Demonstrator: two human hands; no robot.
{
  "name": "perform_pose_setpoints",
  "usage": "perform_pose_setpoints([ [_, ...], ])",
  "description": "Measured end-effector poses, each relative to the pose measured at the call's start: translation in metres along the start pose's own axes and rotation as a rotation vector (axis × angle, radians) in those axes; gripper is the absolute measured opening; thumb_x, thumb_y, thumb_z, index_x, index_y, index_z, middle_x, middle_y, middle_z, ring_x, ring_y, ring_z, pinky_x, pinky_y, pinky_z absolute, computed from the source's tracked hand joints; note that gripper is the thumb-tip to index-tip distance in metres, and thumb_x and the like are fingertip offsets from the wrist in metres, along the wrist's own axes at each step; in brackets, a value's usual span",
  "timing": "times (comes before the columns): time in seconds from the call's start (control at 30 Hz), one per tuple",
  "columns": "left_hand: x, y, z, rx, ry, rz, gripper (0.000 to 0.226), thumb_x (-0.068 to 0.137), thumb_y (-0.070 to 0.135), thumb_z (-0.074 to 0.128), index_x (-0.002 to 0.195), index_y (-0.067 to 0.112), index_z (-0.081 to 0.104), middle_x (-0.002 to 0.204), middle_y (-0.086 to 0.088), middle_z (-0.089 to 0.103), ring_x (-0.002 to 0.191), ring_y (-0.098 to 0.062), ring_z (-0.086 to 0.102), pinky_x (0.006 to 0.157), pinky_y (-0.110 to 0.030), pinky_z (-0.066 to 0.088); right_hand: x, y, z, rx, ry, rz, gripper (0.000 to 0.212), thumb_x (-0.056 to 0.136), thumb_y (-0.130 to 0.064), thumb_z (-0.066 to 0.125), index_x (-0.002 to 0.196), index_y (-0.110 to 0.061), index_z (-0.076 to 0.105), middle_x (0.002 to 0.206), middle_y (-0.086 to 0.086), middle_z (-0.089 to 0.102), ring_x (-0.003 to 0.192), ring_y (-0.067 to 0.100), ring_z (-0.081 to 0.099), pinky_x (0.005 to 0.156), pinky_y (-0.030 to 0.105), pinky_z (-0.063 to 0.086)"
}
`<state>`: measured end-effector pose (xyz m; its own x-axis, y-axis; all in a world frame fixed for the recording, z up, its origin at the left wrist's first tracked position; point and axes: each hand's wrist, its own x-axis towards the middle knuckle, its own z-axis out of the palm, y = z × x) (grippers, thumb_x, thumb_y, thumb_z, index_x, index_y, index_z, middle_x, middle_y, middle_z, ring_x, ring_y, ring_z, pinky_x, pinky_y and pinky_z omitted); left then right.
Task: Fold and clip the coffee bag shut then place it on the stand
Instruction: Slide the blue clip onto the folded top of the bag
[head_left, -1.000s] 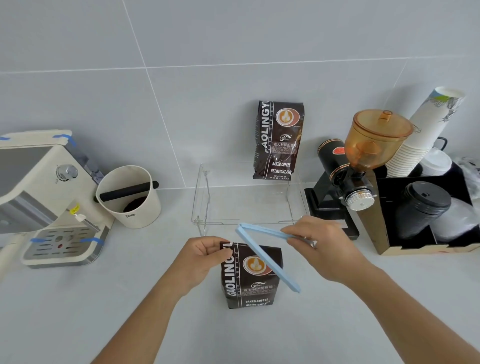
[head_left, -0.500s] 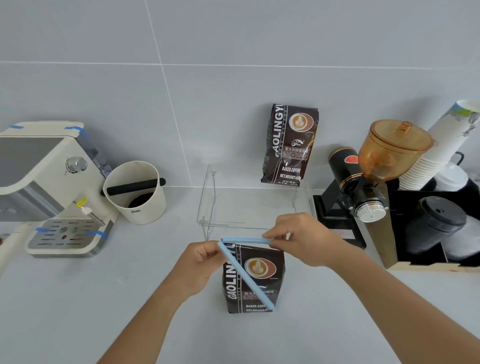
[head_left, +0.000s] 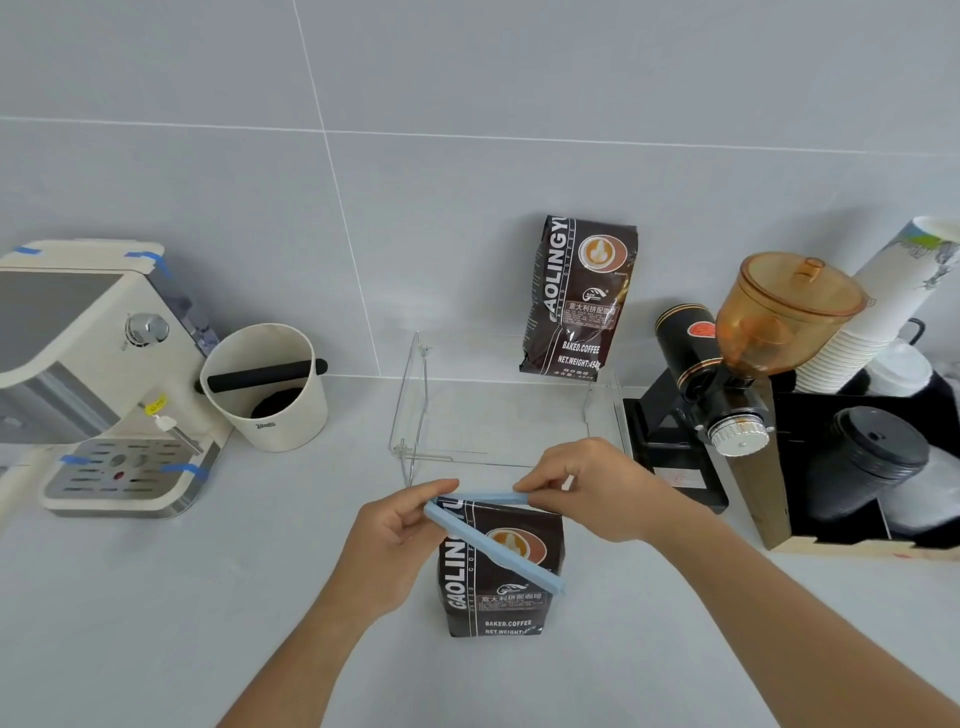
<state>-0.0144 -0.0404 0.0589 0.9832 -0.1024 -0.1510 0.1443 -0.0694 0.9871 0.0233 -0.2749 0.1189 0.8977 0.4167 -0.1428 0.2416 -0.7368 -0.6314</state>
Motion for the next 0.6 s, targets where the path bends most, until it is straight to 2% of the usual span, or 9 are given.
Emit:
perform_pose_setpoints([
  [0.1, 0.001, -0.004, 0.0, 0.022, 0.041, 0.029, 0.052, 0.085, -0.012, 0.06, 0.093, 0.037, 0.076, 0.091, -0.005, 0.079, 0.09, -0.025, 0.072, 0.085, -0.038, 0.056, -0.01, -0.001, -0.004, 0.215, 0.014, 0.149, 0.021, 0.094, -0.028, 0.055, 0.104, -0.024, 0.073, 0.095, -0.013, 0.071, 0.072, 0.007, 0.066, 0.063, 0.011, 0.051],
  [0.17, 0.001, -0.003, 0.001, 0.073, 0.052, 0.048, 0.057, 0.084, -0.012, 0.06, 0.092, 0.042, 0.075, 0.095, 0.001, 0.079, 0.092, -0.021, 0.073, 0.087, -0.036, 0.056, -0.023, 0.0, -0.006, 0.305, -0.002, 0.178, 0.026, 0.091, -0.039, 0.056, 0.112, -0.03, 0.068, 0.105, -0.015, 0.07, 0.089, 0.004, 0.067, 0.079, 0.02, 0.053],
  [0.2, 0.0, -0.003, 0.001, 0.1, 0.055, 0.06, 0.059, 0.084, -0.012, 0.06, 0.091, 0.045, 0.074, 0.096, 0.003, 0.078, 0.092, -0.02, 0.073, 0.087, -0.034, 0.057, -0.029, 0.0, -0.007, 0.3, -0.039, 0.167, 0.034, 0.086, -0.045, 0.061, 0.119, -0.035, 0.063, 0.111, -0.018, 0.067, 0.1, 0.0, 0.063, 0.087, 0.022, 0.05],
  [0.27, 0.0, -0.002, 0.002, 0.146, 0.059, 0.08, 0.06, 0.085, -0.011, 0.06, 0.091, 0.047, 0.073, 0.098, 0.002, 0.078, 0.094, -0.017, 0.073, 0.087, -0.03, 0.056, -0.043, 0.0, -0.006, 0.238, -0.122, 0.146, 0.067, 0.071, -0.055, 0.072, 0.132, -0.046, 0.047, 0.124, -0.025, 0.055, 0.114, -0.003, 0.051, 0.094, 0.021, 0.042],
  [0.37, -0.001, 0.0, 0.005, 0.214, 0.071, 0.111, 0.058, 0.086, -0.009, 0.06, 0.094, 0.048, 0.068, 0.103, 0.003, 0.075, 0.095, -0.014, 0.072, 0.084, -0.019, 0.055, -0.054, -0.004, 0.002, 0.142, -0.126, 0.147, 0.092, 0.062, -0.053, 0.08, 0.138, -0.054, 0.027, 0.127, -0.033, 0.039, 0.114, -0.003, 0.042, 0.092, 0.018, 0.036],
  [0.47, -0.003, 0.002, 0.008, 0.282, 0.078, 0.117, 0.05, 0.087, -0.004, 0.06, 0.1, 0.044, 0.064, 0.104, 0.006, 0.073, 0.095, -0.008, 0.07, 0.082, -0.015, 0.055, -0.056, -0.008, 0.008, 0.077, -0.082, 0.129, 0.095, 0.065, -0.05, 0.08, 0.139, -0.055, 0.021, 0.128, -0.034, 0.031, 0.116, -0.003, 0.036, 0.094, 0.021, 0.034],
  [0.53, -0.004, 0.004, 0.007, 0.314, 0.081, 0.122, 0.048, 0.088, -0.002, 0.06, 0.102, 0.044, 0.063, 0.102, 0.011, 0.072, 0.094, -0.001, 0.069, 0.082, -0.014, 0.055, -0.056, -0.007, 0.011, 0.06, -0.026, 0.089, 0.087, 0.072, -0.046, 0.076, 0.141, -0.051, 0.024, 0.133, -0.03, 0.037, 0.118, -0.001, 0.04, 0.099, 0.022, 0.038],
  [0.6, -0.005, 0.006, 0.005, 0.346, 0.071, 0.136, 0.048, 0.088, -0.002, 0.06, 0.101, 0.045, 0.061, 0.097, 0.014, 0.074, 0.091, 0.003, 0.069, 0.082, -0.01, 0.053, -0.054, -0.002, 0.013, 0.057, 0.048, 0.033, 0.074, 0.079, -0.039, 0.072, 0.14, -0.046, 0.031, 0.137, -0.023, 0.047, 0.117, 0.0, 0.046, 0.098, 0.014, 0.04],
])
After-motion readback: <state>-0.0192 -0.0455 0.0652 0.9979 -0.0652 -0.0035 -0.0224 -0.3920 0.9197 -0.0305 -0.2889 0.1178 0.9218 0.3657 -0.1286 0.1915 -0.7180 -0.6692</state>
